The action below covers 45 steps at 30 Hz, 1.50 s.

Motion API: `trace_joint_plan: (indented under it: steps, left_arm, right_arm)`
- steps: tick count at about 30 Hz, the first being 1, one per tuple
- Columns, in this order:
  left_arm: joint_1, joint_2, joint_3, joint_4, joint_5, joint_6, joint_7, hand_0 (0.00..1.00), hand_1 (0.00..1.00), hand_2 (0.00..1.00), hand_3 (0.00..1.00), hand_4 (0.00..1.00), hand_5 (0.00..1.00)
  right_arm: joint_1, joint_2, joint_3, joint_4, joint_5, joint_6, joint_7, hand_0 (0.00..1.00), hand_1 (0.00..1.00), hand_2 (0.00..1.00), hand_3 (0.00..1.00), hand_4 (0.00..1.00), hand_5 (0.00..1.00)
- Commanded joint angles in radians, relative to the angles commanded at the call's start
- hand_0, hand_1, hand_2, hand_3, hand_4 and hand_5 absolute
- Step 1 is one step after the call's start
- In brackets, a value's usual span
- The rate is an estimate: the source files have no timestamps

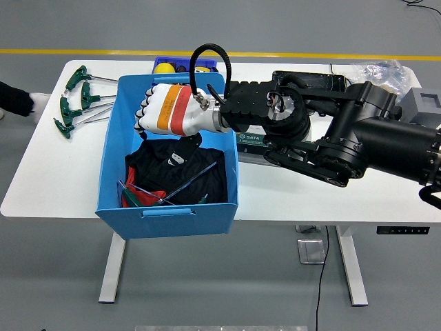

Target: Lift tool from toolbox,place it in box,lift tool from toolbox,place it in box

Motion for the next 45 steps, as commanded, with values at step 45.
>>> trace_joint_plan:
  steps: [45]
  left_arm:
    - [-0.003,-0.048,-0.030,0.013,-0.039,-0.058,0.020,0.750,0.699,0.765,0.759,0.774,0.726]
  right_arm:
    - [-0.265,-0.176,0.338,-0.135,0.738,-0.030,0.057,0.998,0.977,0.994,0.998,0.998,0.920]
